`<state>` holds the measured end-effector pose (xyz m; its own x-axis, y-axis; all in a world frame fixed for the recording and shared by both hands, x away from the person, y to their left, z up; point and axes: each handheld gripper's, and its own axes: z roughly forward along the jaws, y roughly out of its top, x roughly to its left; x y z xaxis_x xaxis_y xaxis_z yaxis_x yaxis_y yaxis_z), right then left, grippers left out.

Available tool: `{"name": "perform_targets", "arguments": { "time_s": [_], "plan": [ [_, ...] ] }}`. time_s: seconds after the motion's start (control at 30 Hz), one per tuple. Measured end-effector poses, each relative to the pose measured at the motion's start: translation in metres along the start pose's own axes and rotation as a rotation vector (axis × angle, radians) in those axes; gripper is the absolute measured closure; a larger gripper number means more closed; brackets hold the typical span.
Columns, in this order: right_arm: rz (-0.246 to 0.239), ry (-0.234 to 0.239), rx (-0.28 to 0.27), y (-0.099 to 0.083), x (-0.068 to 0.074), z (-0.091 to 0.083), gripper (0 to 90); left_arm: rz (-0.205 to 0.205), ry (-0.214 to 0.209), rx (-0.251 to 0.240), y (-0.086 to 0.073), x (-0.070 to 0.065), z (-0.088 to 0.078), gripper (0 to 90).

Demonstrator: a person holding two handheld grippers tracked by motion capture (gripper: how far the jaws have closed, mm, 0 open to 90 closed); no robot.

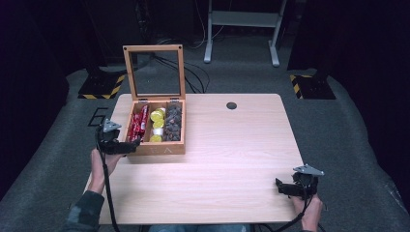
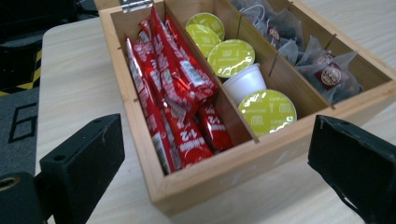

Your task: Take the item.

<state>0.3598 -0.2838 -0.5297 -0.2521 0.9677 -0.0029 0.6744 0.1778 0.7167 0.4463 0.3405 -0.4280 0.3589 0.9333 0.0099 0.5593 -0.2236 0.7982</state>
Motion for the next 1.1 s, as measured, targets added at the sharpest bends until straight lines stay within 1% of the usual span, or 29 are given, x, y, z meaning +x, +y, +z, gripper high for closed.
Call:
{"name": "perform_targets", "arguments": {
  "time_s": [0.03,0.1,0.13,0.17,0.2,0.23,0.27,0.3,0.37,0.4,0.43,0.5,0.53,0.57,0.6,0.67,0.7,0.73,0.77,0.83,0.87,0.9,1.0,1.1],
  "plan": [
    [0.000,0.000,0.000,0.000,0.000,0.000,0.5,0.000,-0.002,0.006,0.002,0.000,0.002,4.1],
    [0.000,0.000,0.000,0.000,0.000,0.000,0.5,-0.002,-0.006,0.003,0.005,0.000,0.005,4.5],
    [0.000,0.000,0.000,0.000,0.000,0.000,0.5,-0.006,-0.005,0.004,0.010,0.002,0.009,4.6],
    [0.000,0.000,0.000,0.000,0.000,0.000,0.5,-0.006,-0.005,0.004,0.010,0.002,0.009,4.7],
    [0.000,0.000,0.000,0.000,0.000,0.000,0.5,-0.023,-0.016,0.000,0.013,0.005,0.012,4.8],
    [0.000,0.000,0.000,0.000,0.000,0.000,0.5,-0.023,-0.016,0.000,0.013,0.005,0.012,4.9],
    [0.004,-0.001,0.001,0.000,0.000,0.000,0.5,-0.034,-0.016,-0.004,0.017,0.008,0.017,5.3],
    [0.004,0.000,0.001,0.000,0.000,0.000,0.5,-0.035,-0.013,0.002,0.018,0.009,0.019,5.7],
    [0.004,-0.001,0.001,0.000,0.000,0.000,0.5,-0.047,-0.020,0.012,0.020,0.012,0.025,5.8],
    [0.000,0.000,0.000,0.000,0.000,0.000,0.5,-0.054,-0.017,0.015,0.021,0.013,0.027,5.8],
    [0.001,0.000,0.000,0.000,0.000,0.000,0.5,-0.061,-0.005,0.015,0.022,0.015,0.029,5.5],
    [0.004,0.000,0.001,0.000,0.000,0.000,0.5,-0.066,0.000,0.009,0.022,0.016,0.031,4.4],
    [0.004,-0.001,0.001,0.000,0.000,0.000,0.5,-0.083,0.001,0.003,0.024,0.017,0.034,4.4],
    [0.000,0.000,0.000,0.000,0.000,0.000,0.5,-0.070,0.014,0.011,0.025,0.017,0.037,5.7],
    [0.000,0.000,0.000,0.000,0.000,0.000,0.5,-0.067,0.014,0.017,0.026,0.017,0.040,6.6],
    [0.004,0.000,0.001,0.000,0.000,0.000,0.5,-0.066,0.009,0.024,0.026,0.018,0.043,11.2],
    [0.004,0.000,0.001,0.000,0.000,0.000,0.5,-0.065,0.013,0.023,0.027,0.018,0.045,11.2],
    [0.004,0.000,0.001,0.000,0.000,0.000,0.5,-0.066,0.019,0.025,0.029,0.018,0.048,15.4],
    [0.005,-0.001,0.001,0.000,0.001,0.000,0.5,-0.069,0.029,0.029,0.031,0.019,0.050,16.5],
    [0.005,0.000,0.001,0.000,0.001,0.000,0.5,-0.082,0.038,0.018,0.034,0.021,0.053,23.4],
    [0.005,-0.001,0.001,0.000,0.001,0.000,0.5,-0.078,0.049,0.014,0.035,0.022,0.054,25.2],
    [0.004,0.000,0.001,0.000,0.000,0.000,0.6,-0.080,0.049,0.031,0.036,0.023,0.056,28.2],
    [0.007,0.000,0.002,0.000,0.001,0.000,0.6,-0.086,0.052,0.044,0.038,0.026,0.061,37.8],
    [0.007,0.000,0.001,0.000,0.001,0.000,0.6,-0.071,0.061,0.058,0.039,0.026,0.067,46.8]
  ]
}}
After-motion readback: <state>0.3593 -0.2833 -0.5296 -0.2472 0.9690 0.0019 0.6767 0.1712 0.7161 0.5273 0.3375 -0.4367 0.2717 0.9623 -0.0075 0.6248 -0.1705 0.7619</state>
